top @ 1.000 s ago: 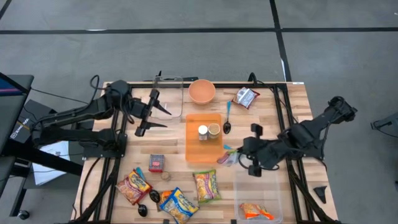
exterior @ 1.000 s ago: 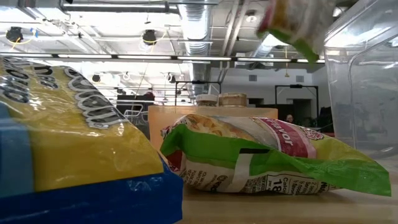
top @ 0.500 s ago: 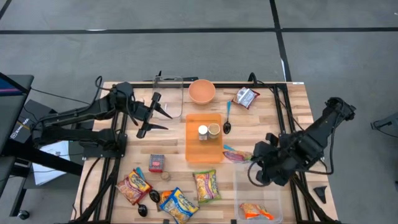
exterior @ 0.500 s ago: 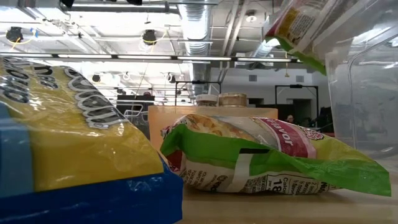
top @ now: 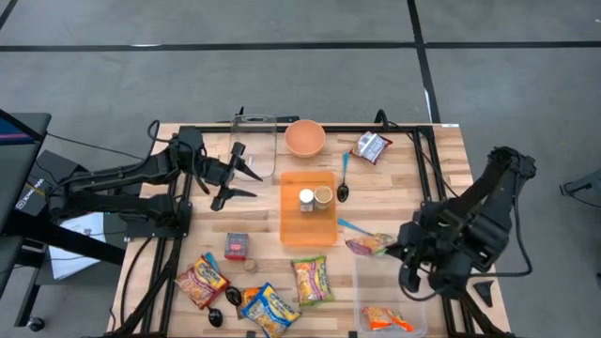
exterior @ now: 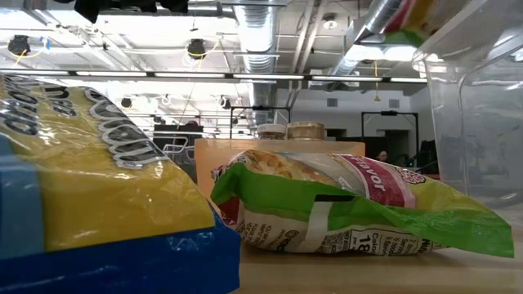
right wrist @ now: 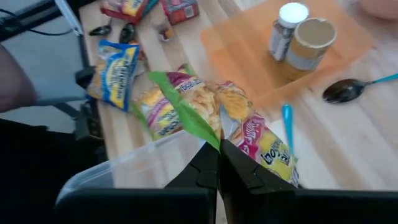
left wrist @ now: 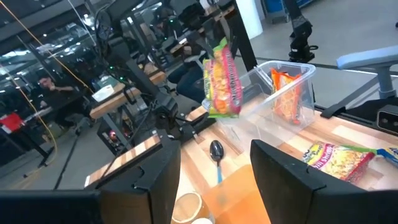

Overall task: Pick & Place Food Item
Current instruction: Put the green noodle pack into the transparent container

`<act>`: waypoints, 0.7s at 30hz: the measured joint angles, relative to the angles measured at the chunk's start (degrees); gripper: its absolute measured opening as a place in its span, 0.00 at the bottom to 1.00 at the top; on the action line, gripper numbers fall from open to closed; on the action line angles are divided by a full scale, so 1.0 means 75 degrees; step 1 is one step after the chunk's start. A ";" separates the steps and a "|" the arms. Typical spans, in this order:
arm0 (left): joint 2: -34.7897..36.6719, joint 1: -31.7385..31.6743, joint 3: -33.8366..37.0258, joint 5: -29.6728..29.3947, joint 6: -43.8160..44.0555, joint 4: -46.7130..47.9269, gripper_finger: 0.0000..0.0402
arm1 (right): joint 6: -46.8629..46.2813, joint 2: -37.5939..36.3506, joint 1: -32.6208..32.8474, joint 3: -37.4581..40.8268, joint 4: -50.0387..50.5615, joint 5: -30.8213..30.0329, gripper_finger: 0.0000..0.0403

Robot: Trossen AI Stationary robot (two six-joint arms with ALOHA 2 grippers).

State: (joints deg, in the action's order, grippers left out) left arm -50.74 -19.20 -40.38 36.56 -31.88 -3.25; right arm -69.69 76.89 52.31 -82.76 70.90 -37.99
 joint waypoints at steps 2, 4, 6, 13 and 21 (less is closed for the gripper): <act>0.0000 0.0000 0.0000 -0.0027 -0.0100 -0.0043 0.46 | -0.0273 0.0002 0.0145 -0.0018 -0.0006 -0.0043 0.00; 0.0000 0.0000 0.0000 -0.0030 -0.0117 -0.0041 0.47 | -0.0560 0.0002 0.0287 -0.0018 0.0000 -0.0051 0.00; 0.0000 0.0000 0.0000 -0.0031 -0.0120 -0.0045 0.47 | -0.0883 0.0002 0.0412 -0.0018 0.0002 -0.0051 0.00; 0.0000 0.0000 0.0000 -0.0041 -0.0120 -0.0040 0.46 | -0.1755 0.0133 0.0736 -0.0024 0.0002 0.0147 0.00; 0.0000 0.0000 0.0000 -0.0047 -0.0111 -0.0016 0.46 | -0.2349 0.0684 0.0794 -0.0025 0.0073 0.0777 0.00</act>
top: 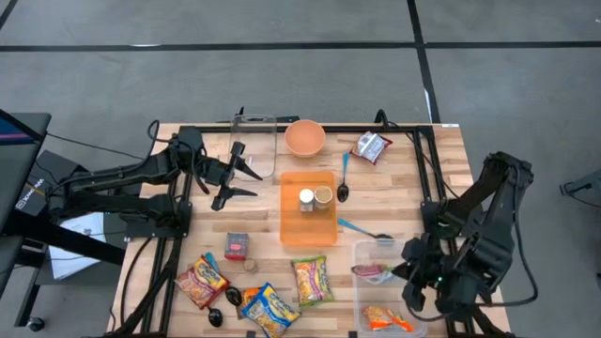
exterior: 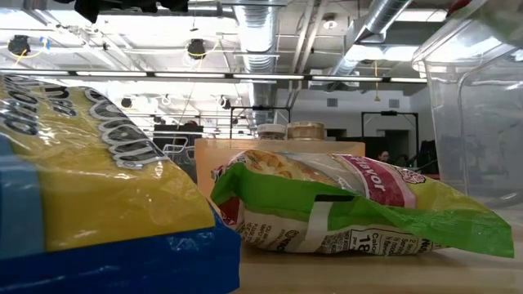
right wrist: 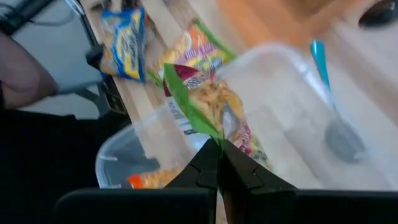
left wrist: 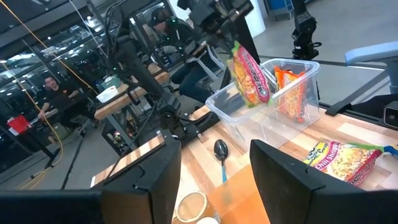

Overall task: Pick & Place Food Item
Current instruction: Put the green noodle pack into the transparent container

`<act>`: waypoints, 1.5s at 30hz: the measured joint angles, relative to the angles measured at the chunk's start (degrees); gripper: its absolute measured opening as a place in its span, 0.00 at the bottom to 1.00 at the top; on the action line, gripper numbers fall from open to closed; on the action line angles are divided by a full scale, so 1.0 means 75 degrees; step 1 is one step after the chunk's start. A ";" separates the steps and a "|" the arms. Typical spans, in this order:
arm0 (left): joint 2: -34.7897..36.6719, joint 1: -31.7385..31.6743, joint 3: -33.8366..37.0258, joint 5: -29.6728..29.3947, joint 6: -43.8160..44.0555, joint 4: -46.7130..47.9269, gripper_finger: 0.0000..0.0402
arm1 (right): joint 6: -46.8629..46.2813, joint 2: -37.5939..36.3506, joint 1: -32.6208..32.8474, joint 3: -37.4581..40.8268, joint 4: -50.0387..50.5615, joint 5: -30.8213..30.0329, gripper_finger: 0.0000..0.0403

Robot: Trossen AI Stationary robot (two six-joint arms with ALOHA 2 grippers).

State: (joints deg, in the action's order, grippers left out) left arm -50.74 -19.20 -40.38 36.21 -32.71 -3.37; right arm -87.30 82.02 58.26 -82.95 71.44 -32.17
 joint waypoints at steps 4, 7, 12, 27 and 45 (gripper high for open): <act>0.0000 0.0000 0.0000 0.0001 0.0013 0.0084 0.45 | -0.0171 0.0310 0.0015 -0.0002 -0.0009 0.0484 0.00; 0.0000 0.0000 0.0000 0.0000 0.0016 0.0114 0.45 | -0.0209 0.0396 0.0102 -0.0002 -0.0003 0.0644 0.00; 0.0000 0.0000 0.0000 0.0000 0.0018 0.0115 0.45 | -0.0652 0.0413 0.0382 -0.0002 0.0136 0.0598 0.00; 0.0000 0.0000 0.0000 0.0002 0.0022 0.0114 0.45 | -0.1105 0.0483 0.0633 0.0027 0.0222 0.0559 0.00; -0.0003 0.0000 0.0000 0.0002 0.0023 0.0227 0.45 | -0.0240 0.1459 0.0287 0.0112 -0.0397 0.1583 0.00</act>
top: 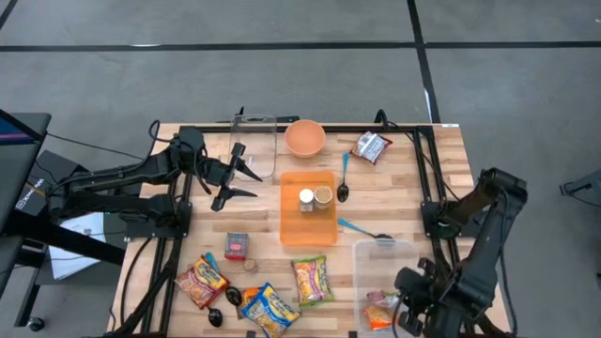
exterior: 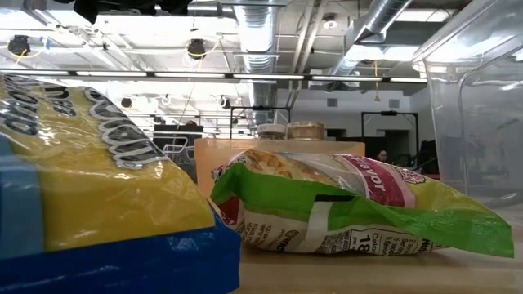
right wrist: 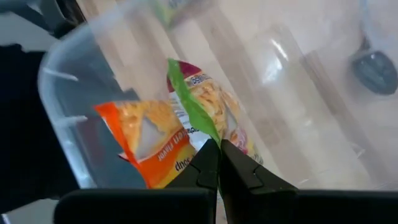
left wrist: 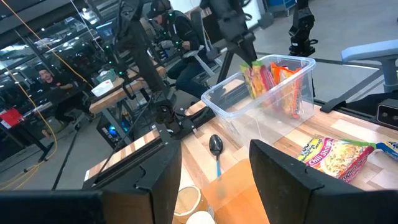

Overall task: Pick & Place Food Item
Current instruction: Put the green noodle pack into the transparent container

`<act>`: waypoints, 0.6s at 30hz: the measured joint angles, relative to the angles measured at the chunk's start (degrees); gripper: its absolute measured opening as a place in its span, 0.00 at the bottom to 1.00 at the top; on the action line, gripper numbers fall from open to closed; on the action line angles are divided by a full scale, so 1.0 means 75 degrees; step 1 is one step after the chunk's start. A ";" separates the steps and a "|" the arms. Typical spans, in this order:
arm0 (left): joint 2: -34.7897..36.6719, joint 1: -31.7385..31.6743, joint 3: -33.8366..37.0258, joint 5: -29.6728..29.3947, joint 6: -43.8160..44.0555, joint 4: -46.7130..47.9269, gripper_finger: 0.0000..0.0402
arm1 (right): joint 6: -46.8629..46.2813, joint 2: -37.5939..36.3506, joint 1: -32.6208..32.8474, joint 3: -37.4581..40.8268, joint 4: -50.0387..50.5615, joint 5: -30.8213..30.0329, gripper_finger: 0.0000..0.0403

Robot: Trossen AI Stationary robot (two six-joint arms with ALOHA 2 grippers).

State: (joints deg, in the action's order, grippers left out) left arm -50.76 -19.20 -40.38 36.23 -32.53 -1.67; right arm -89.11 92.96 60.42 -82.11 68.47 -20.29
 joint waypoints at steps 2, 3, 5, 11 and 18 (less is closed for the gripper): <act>0.0000 0.0000 0.0000 0.0000 0.0000 -0.0001 0.45 | 0.0003 0.0137 -0.0024 0.0003 -0.0068 0.0162 0.00; 0.0000 0.0000 0.0000 0.0000 0.0000 -0.0001 0.45 | 0.0047 0.0163 -0.0031 0.0004 -0.0141 0.0189 0.00; 0.0000 0.0000 0.0000 0.0001 0.0000 -0.0004 0.45 | 0.0140 0.0209 -0.0055 0.0003 -0.0336 0.0194 0.00; 0.0000 0.0000 0.0000 0.0000 0.0000 -0.0001 0.45 | 0.0348 0.0269 -0.0249 0.0003 -0.0643 0.0201 0.00; 0.0000 0.0000 0.0000 0.0000 0.0000 0.0094 0.45 | 0.0631 0.0269 -0.0445 0.0003 -0.0791 0.0374 0.00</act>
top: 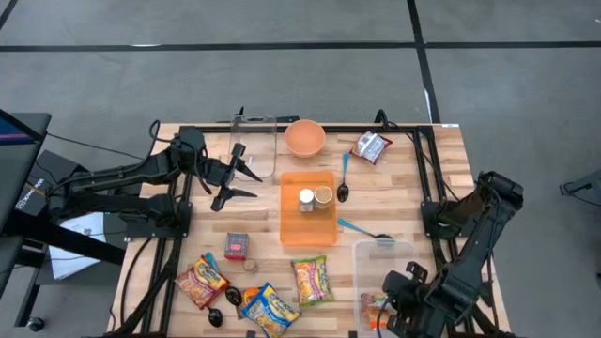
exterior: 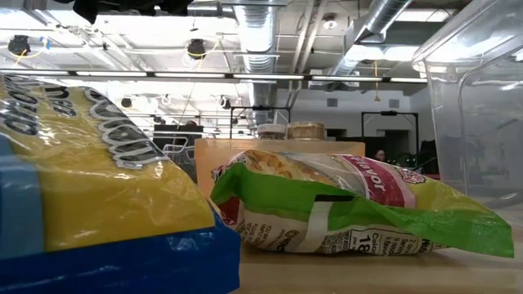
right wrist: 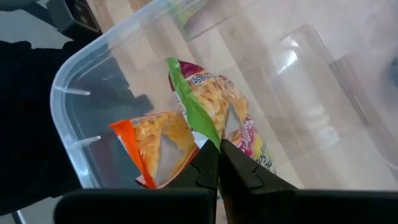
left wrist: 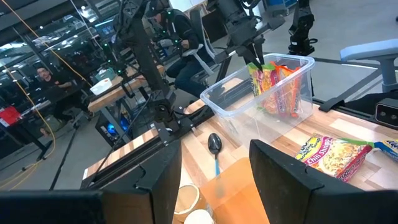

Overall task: Pick & Place Food Item
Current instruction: Put the green noodle pack into the transparent container

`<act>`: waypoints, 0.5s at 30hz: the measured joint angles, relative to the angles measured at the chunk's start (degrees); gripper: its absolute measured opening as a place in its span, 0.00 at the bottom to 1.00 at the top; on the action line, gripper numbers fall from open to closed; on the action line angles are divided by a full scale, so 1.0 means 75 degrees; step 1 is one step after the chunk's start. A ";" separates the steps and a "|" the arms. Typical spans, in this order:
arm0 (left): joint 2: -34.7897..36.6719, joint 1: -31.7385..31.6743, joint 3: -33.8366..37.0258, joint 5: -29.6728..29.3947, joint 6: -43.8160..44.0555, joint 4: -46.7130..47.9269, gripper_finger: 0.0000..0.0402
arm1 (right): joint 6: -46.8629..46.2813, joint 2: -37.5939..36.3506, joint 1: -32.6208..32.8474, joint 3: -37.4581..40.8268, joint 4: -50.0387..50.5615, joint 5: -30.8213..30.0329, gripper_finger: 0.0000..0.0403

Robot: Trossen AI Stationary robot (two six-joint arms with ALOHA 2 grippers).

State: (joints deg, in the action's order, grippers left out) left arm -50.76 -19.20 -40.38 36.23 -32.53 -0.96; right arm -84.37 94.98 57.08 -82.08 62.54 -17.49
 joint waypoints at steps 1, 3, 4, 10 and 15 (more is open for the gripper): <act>0.0000 0.0000 0.0000 0.0000 0.0000 0.0018 0.45 | 0.0021 0.0000 -0.0007 0.0000 -0.0035 0.0087 0.00; 0.0000 0.0000 0.0000 0.0003 0.0000 0.0015 0.45 | 0.0049 0.0063 -0.0020 -0.0005 -0.0050 0.0270 0.00; 0.0000 0.0000 0.0000 0.0000 0.0000 0.0014 0.45 | 0.0050 0.0123 -0.0032 -0.0006 -0.0039 0.0425 0.00; 0.0000 0.0000 0.0000 0.0003 0.0000 0.0011 0.45 | 0.0055 0.0412 -0.0035 0.0004 0.0013 0.0752 0.00; 0.0000 0.0000 0.0000 0.0002 0.0000 0.0011 0.45 | 0.0051 0.0428 0.0026 0.0000 -0.0040 0.0740 0.00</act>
State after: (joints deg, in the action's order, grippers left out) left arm -50.76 -19.20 -40.38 36.24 -32.53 -0.88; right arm -83.99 98.19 57.27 -82.08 62.23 -11.94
